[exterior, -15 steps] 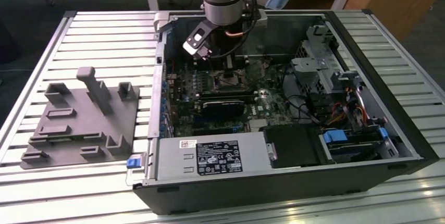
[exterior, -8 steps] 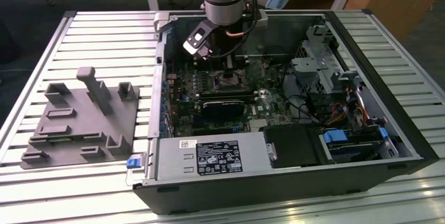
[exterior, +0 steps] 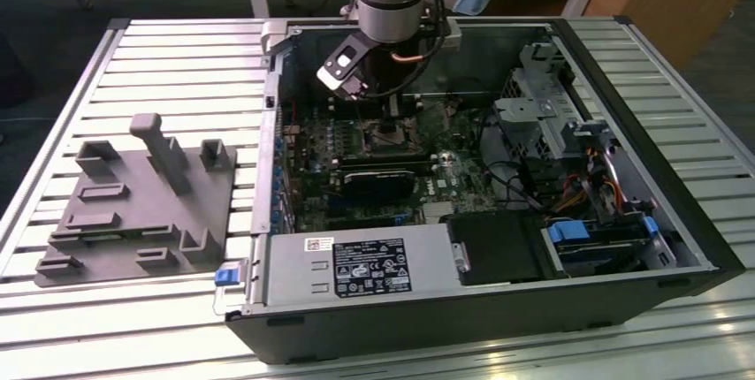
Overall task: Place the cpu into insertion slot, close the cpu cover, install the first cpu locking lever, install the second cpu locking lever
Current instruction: 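Place the cpu into insertion slot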
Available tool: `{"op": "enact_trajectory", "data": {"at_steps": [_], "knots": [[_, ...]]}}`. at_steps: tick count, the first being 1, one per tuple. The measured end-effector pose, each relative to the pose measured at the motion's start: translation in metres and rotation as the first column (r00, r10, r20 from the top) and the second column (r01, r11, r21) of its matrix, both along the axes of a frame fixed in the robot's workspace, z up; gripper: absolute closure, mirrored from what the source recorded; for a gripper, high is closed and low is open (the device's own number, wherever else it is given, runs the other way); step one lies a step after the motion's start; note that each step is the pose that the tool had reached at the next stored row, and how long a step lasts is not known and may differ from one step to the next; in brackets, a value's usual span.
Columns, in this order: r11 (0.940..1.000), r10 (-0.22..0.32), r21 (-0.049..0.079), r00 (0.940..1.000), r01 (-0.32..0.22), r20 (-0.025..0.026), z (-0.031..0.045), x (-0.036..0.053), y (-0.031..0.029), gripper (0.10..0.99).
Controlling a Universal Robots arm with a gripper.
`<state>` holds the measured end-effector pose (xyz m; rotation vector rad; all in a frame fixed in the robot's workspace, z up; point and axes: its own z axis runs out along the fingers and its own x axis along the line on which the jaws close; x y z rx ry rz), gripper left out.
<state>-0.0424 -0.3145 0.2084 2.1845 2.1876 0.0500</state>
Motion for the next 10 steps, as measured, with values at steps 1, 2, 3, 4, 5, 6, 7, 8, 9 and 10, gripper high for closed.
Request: {"op": "enact_trajectory", "data": {"at_steps": [1,2,3,4,5,6,7,8,9,10], "knots": [[1.0,-0.002,0.0,1.0,0.002,0.0,-0.0001,0.0001,0.0,0.98],[1.0,-0.01,0.0,1.0,0.01,0.0001,-0.0003,0.0001,0.0001,0.98],[0.9998,-0.02,0.0,0.9998,0.02,0.0002,-0.0005,0.0002,0.0001,0.98],[0.9995,-0.03,0.0,0.9995,0.03,0.0002,-0.0006,0.0002,0.0,0.98],[0.9992,-0.039,0.0,0.9992,0.039,0.0004,-0.0008,0.0002,0.0,0.98],[0.9989,-0.048,0.0,0.9989,0.048,0.0006,-0.0008,0.0001,0.0,0.98],[0.9986,-0.053,0.0,0.9986,0.053,0.0009,-0.0008,0.0001,0.0,0.98],[0.9985,-0.056,0.0,0.9984,0.056,0.0016,-0.0009,0.0001,0.0,0.98],[0.9983,-0.058,0.0,0.9983,0.058,0.0025,-0.001,0.0001,-0.0001,0.98],[0.9982,-0.06,0.0,0.9982,0.06,0.0035,-0.001,0.0001,-0.0005,0.98]]}}
